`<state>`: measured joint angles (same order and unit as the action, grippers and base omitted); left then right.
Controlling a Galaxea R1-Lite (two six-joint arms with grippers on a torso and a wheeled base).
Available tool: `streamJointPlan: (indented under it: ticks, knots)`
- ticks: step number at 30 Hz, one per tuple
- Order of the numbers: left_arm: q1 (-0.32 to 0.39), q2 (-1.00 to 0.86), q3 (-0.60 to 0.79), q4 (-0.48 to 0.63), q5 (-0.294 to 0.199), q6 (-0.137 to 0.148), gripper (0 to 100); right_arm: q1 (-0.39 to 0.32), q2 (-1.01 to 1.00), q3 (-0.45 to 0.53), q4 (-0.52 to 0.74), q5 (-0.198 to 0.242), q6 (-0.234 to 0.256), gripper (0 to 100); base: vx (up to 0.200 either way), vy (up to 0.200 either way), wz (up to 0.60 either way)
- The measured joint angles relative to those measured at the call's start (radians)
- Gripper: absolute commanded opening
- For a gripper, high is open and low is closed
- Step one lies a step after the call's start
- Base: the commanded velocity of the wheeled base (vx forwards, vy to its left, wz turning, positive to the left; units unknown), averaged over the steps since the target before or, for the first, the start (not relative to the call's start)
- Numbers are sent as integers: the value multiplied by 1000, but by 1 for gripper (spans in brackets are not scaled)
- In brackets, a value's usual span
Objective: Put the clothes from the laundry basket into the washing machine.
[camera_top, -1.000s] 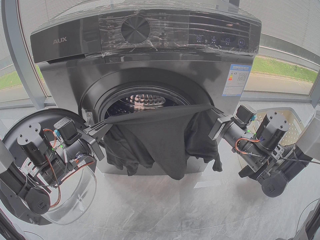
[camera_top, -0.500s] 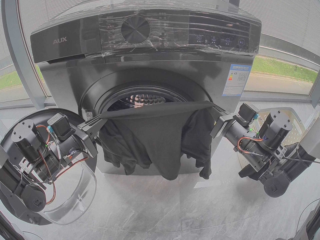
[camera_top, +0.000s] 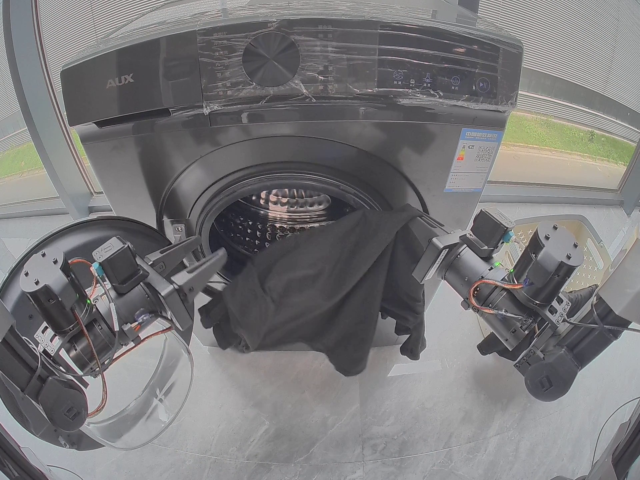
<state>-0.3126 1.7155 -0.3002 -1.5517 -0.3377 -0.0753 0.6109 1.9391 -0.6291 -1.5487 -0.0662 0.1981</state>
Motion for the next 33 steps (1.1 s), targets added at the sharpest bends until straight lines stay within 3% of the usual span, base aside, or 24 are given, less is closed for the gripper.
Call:
streamJointPlan:
  ticks: [5, 11, 20, 27, 33]
  knots:
    - [-2, -6, 48, 2, -53, 7, 100, 6, 0, -1, 0, 0, 2, 0, 0, 0, 0]
    - [-6, 11, 68, 2, -55, 21, 100, 28, 0, -1, 0, 1, 3, 0, 0, 0, 0]
    - [-13, 102, 69, 0, -48, 74, 100, 93, -1, 7, 0, 10, 10, 0, 0, 0, 0]
    - [-40, 142, 68, 0, -44, 74, 100, 159, -14, 21, -1, 6, 10, 0, 0, 0, 0]
    - [-101, 164, 63, 0, -46, 49, 100, 196, -15, 14, 1, 14, 6, 0, 0, 0, 0]
